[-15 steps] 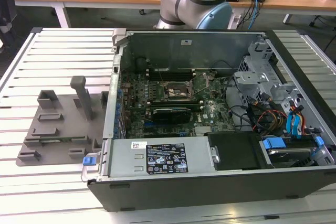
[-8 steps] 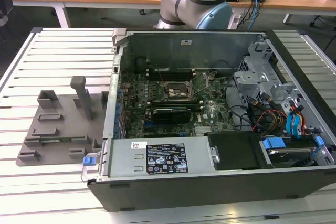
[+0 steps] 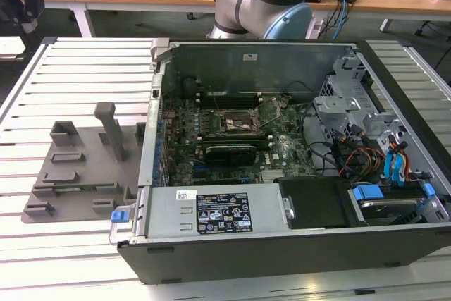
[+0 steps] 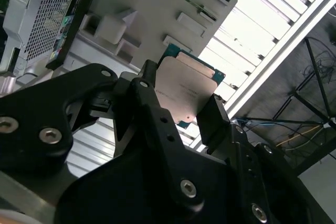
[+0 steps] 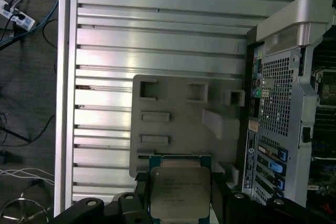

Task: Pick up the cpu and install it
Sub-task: 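Pick up the cpu and move it towards the insertion slot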

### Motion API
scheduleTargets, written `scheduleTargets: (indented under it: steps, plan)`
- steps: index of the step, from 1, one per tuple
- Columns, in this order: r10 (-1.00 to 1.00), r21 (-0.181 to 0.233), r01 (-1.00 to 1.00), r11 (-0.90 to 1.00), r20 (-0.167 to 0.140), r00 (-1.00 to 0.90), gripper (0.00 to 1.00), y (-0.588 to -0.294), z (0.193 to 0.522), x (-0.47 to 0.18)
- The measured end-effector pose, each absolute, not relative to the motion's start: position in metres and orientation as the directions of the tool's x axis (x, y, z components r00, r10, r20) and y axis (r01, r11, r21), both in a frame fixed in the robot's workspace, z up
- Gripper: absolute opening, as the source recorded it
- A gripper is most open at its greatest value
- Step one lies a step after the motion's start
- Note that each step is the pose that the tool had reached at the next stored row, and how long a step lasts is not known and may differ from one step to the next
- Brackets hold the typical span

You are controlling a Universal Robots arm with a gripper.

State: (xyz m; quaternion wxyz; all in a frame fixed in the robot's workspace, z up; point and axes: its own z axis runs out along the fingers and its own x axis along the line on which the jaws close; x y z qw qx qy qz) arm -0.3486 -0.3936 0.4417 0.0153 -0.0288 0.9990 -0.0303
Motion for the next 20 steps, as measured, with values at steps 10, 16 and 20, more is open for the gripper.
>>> scheduleTargets:
  steps: [10,16,20]
  plan:
    - [-0.059,-0.066,-0.057,0.996,-0.029,-0.998,0.55,-0.391,0.439,-0.338]
    - [-0.059,-0.066,-0.057,0.996,-0.029,-0.998,0.55,-0.390,0.438,-0.331]
    - [-0.058,-0.068,-0.056,0.996,-0.029,-0.998,0.55,-0.390,0.437,-0.326]
